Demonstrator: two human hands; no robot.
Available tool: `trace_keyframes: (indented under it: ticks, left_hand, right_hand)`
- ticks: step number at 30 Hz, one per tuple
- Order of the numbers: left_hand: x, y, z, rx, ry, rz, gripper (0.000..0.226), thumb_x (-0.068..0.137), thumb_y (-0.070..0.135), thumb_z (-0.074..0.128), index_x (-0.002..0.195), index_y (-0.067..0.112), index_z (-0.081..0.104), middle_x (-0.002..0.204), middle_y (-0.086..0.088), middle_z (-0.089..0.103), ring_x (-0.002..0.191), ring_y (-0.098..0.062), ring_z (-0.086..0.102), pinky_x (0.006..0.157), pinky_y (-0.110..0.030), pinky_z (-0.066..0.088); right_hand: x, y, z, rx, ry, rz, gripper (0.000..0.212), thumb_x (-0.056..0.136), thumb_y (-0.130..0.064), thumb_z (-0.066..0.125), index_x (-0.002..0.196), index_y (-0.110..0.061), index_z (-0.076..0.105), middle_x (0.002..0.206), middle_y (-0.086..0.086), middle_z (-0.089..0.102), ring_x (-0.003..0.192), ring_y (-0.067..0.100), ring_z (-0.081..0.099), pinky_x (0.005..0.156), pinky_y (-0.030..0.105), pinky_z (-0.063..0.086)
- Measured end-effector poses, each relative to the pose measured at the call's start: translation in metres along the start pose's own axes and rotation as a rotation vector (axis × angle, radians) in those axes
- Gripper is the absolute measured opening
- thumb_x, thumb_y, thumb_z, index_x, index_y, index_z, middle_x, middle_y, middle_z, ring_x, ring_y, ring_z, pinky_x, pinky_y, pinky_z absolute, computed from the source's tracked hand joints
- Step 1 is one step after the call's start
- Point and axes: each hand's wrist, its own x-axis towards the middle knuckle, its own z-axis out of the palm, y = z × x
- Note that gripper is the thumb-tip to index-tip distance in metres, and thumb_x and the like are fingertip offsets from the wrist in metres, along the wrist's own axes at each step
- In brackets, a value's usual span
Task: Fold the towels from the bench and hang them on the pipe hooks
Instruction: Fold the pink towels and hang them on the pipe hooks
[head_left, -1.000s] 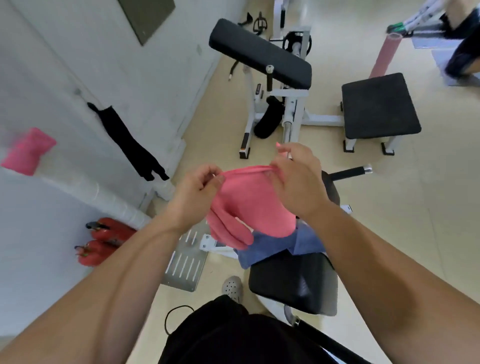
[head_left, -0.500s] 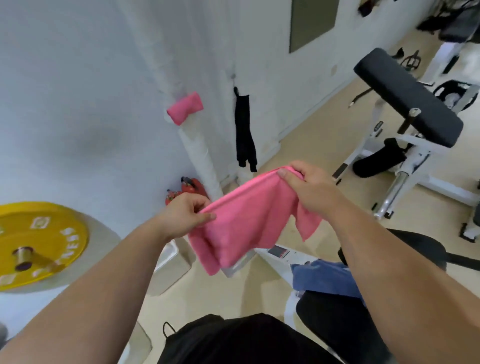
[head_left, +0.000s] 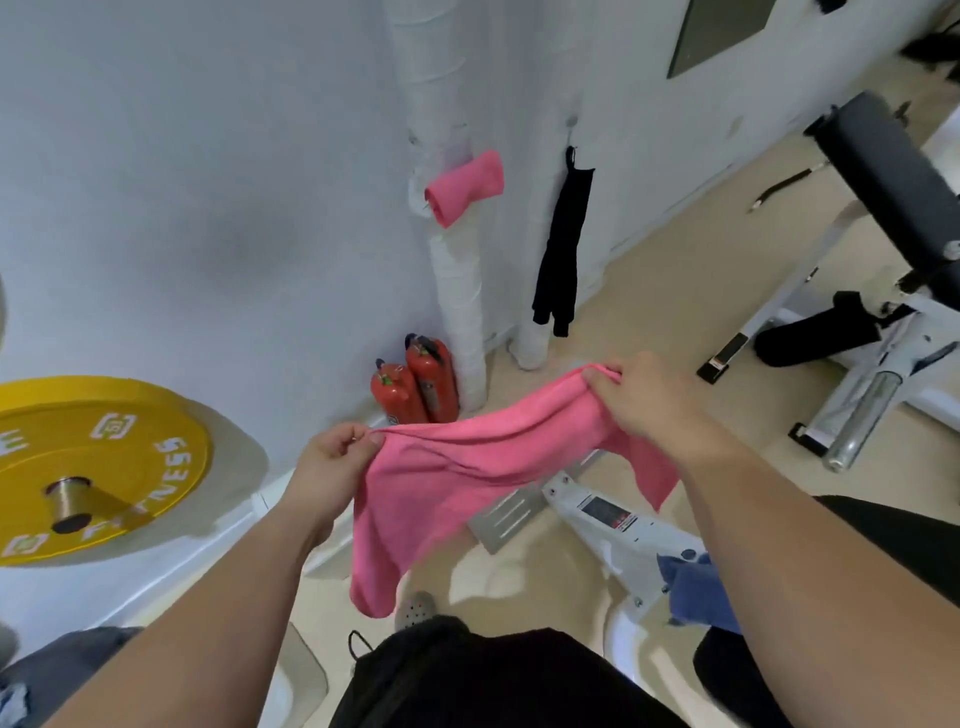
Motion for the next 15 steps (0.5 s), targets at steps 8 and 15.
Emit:
trace_keyframes:
  ticks: [8,15]
  left_hand:
    - [0.042,0.057,-0.037,0.194,-0.281,0.253,0.016,0.094,0.017,0.064,0.079,0.016,0.069,0.066,0.008,0.064,0.065,-0.009,0.057,0.062,-0.028,0.049]
    - [0.079,0.091,-0.055,0.312,-0.353,0.413,0.015,0.090,0.021,0.072,0.076,0.016,0.067,0.064,0.009,0.059,0.060,-0.006,0.049,0.058,-0.022,0.042]
  right_hand:
    - [0.000,-0.141,0.053,0.316,-0.184,-0.096,0.040,0.093,-0.040,0.066,0.132,-0.044,0.056,0.073,-0.018,0.061,0.080,-0.010,0.060,0.071,0.009,0.042]
    - [0.038,-0.183,0.066,0.449,-0.173,-0.271,0.015,0.098,-0.023,0.062,0.098,-0.030,0.075,0.080,-0.023,0.067,0.081,-0.008,0.060,0.076,0.009,0.042]
